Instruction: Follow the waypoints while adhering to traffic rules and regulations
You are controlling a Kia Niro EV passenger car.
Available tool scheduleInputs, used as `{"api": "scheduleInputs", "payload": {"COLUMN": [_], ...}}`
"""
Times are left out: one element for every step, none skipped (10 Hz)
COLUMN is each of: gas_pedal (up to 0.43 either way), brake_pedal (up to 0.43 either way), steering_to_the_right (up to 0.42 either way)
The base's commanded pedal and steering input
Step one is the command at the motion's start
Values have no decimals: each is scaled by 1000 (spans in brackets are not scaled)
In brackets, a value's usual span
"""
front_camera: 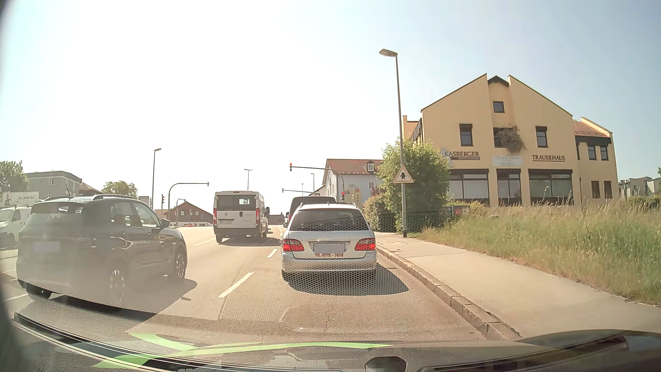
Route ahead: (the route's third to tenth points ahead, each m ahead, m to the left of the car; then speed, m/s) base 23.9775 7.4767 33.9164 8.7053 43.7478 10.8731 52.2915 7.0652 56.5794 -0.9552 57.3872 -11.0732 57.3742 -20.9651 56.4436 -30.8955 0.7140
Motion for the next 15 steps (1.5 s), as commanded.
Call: {"api": "scheduleInputs", "payload": {"gas_pedal": [220, 220, 220, 220, 220, 220, 220, 220, 220, 220, 220, 220, 220, 220, 220], "brake_pedal": [0, 0, 0, 0, 0, 0, 0, 0, 0, 0, 0, 0, 0, 0, 0], "steering_to_the_right": [-22, -23, -22, -23, -23, -23, -23, -23, -23, -23, -23, -24, -25, -25, -25]}}
